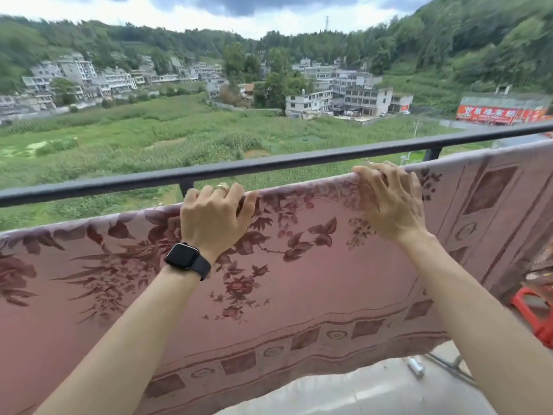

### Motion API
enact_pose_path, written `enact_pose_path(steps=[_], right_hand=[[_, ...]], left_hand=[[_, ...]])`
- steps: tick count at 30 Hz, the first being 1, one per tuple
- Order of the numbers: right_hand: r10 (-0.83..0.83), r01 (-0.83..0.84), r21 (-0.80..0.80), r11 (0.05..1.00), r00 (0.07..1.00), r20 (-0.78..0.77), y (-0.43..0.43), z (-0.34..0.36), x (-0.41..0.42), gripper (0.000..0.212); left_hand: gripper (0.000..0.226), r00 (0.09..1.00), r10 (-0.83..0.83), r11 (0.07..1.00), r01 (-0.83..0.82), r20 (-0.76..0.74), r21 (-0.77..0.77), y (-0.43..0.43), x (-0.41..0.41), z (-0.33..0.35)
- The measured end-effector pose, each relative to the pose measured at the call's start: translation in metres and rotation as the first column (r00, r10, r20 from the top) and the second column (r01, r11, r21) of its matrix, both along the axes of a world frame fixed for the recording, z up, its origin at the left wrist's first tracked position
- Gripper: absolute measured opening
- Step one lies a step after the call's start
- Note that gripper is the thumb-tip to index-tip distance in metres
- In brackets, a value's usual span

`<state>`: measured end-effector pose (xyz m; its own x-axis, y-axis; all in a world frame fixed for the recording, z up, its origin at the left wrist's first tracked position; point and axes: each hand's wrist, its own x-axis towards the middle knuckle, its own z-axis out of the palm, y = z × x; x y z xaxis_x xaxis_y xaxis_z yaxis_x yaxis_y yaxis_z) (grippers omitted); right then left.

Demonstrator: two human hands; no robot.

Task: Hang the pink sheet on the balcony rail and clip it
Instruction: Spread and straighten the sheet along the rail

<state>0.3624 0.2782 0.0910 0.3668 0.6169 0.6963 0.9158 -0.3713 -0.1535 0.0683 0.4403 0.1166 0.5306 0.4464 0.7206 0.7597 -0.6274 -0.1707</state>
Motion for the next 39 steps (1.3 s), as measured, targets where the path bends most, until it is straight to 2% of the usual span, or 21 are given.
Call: enact_pose_path(steps=[3, 5, 7, 9, 12, 15, 17, 19, 22, 24, 27, 32, 35, 37, 39], right_hand=[[0.010, -0.011, -0.041, 0.999, 1.000, -0.005, -0.015, 0.004, 0.038, 0.051], [0.016, -0.016, -0.059, 0.998, 1.000, -0.006, -0.019, 0.005, 0.054, 0.049], [0.022, -0.024, -0.057, 0.998, 0.999, -0.037, -0.017, 0.006, 0.060, 0.048], [0.055, -0.058, -0.075, 0.996, 0.997, -0.050, -0.016, 0.005, 0.058, 0.049], [0.101, -0.098, -0.126, 0.987, 0.995, 0.019, -0.024, 0.001, 0.073, 0.049], [0.049, -0.048, -0.110, 0.993, 0.999, 0.002, -0.049, -0.001, 0.119, 0.048], [-0.012, 0.007, -0.096, 0.995, 0.999, -0.048, -0.071, -0.004, 0.155, 0.048], [-0.005, 0.003, -0.116, 0.993, 1.000, -0.014, -0.085, -0.003, 0.177, 0.050], [0.009, -0.010, -0.017, 1.000, 0.998, -0.065, -0.086, 0.011, 0.201, 0.051], [-0.046, 0.048, 0.008, 0.999, 0.989, -0.142, -0.083, 0.022, 0.226, 0.053], [-0.043, 0.027, -0.103, 0.994, 0.987, -0.153, -0.085, 0.019, 0.258, 0.052], [0.038, -0.032, 0.087, 0.996, 0.997, -0.065, -0.092, -0.014, 0.266, 0.043], [0.043, -0.045, 0.137, 0.990, 0.999, 0.017, -0.086, 0.000, 0.290, 0.047], [0.011, -0.008, 0.157, 0.988, 1.000, -0.014, -0.086, 0.012, 0.318, 0.048], [-0.018, 0.028, 0.121, 0.992, 0.997, -0.079, -0.090, 0.014, 0.347, 0.051]], left_hand=[[0.050, 0.995, 0.090, 0.995, -0.088, 0.038, -0.042, -0.007, 0.001, 0.000], [0.046, 0.988, 0.141, 0.988, -0.136, 0.068, -0.072, -0.020, 0.014, 0.004], [0.041, 0.987, 0.086, 0.992, -0.072, 0.137, -0.101, -0.042, 0.050, 0.017], [0.038, 0.983, -0.044, 0.987, 0.070, 0.180, -0.141, -0.069, 0.108, 0.029], [0.041, 0.993, -0.086, 0.978, 0.100, 0.081, -0.181, -0.096, 0.184, 0.024], [0.042, 0.999, -0.048, 0.993, 0.047, -0.005, -0.112, -0.087, 0.192, -0.001], [0.042, 0.997, -0.066, 0.998, 0.066, 0.030, -0.018, -0.083, 0.188, -0.015], [0.041, 0.993, -0.060, 0.998, 0.057, 0.103, 0.023, -0.087, 0.192, -0.022], [0.041, 0.978, -0.048, 0.998, 0.056, 0.205, -0.032, -0.103, 0.215, -0.017], [0.044, 0.983, -0.077, 0.995, 0.086, 0.168, -0.051, -0.110, 0.243, -0.001], [0.046, 0.995, -0.017, 0.995, 0.027, 0.102, -0.098, -0.120, 0.291, 0.008], [0.040, 0.981, 0.081, 0.996, -0.075, 0.176, -0.041, -0.136, 0.309, -0.033], [0.045, 0.976, 0.113, 0.990, -0.095, 0.188, -0.105, -0.134, 0.321, -0.016], [0.050, 0.979, 0.099, 0.990, -0.079, 0.180, -0.113, -0.137, 0.344, 0.004], [0.052, 0.989, 0.020, 0.999, -0.013, 0.146, -0.047, -0.146, 0.378, 0.016]])
